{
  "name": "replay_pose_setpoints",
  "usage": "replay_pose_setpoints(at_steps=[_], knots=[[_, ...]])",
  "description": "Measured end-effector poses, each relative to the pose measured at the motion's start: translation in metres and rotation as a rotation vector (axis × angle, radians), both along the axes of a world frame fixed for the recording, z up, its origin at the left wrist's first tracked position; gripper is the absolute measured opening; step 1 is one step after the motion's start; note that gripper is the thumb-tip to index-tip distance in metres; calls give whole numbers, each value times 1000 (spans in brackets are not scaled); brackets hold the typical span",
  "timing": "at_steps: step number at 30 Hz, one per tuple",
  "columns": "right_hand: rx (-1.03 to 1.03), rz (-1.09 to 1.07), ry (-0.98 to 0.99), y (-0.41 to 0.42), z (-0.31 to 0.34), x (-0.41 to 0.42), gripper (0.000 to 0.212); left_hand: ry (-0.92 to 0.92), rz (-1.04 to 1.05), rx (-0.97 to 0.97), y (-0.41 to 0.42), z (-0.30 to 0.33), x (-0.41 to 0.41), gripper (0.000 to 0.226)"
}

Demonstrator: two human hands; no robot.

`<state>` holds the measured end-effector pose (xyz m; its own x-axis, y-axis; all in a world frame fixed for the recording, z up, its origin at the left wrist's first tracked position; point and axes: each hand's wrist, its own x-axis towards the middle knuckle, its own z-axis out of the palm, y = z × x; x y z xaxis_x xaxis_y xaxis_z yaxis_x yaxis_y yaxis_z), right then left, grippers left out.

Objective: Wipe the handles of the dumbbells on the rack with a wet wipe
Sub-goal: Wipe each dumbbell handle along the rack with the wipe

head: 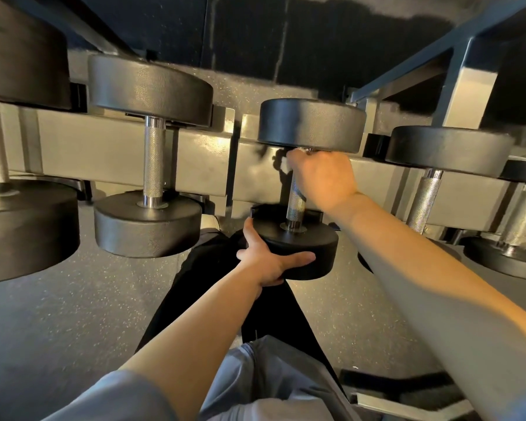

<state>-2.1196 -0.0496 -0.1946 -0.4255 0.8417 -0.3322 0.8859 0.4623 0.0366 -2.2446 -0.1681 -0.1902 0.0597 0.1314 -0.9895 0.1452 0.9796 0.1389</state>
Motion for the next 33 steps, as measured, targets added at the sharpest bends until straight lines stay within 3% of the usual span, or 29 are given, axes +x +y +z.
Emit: replay_pose_setpoints(at_steps=[1,4,8,12,14,17,18,20,23,26,33], knots=[[-102,-43,50,1,0,-1,12,-1,-5,-3,0,0,0,139],[-383,-85,139,-10,3,1,19,-5,0,-6,0,0,-1,138],[-661,-157,310,-55,-4,9,25,-5,-7,-8,0,-2,0,138],[-868,-272,427,-48,-9,23,25,-4,-11,-9,-1,-2,-1,139],[-821,-540,748,-48,-6,36,21,-5,-8,17,-3,-3,-2,139],[-643,-1280,1310,-49,-3,51,24,-10,-8,15,-3,-2,-2,141],[-697,-1483,1461,-45,-8,49,29,-16,-7,7,-2,-1,-1,141],[-862,-1682,1625,-28,-18,33,35,-19,1,0,-2,-1,-1,142],[-893,-1692,1424,-5,-26,16,36,-14,8,6,-1,0,-1,140],[-952,-1499,1107,-8,-33,26,35,-28,-10,-9,1,1,-3,152],[-1111,-1167,650,-39,-32,29,20,-30,-4,-4,1,-1,-3,159]])
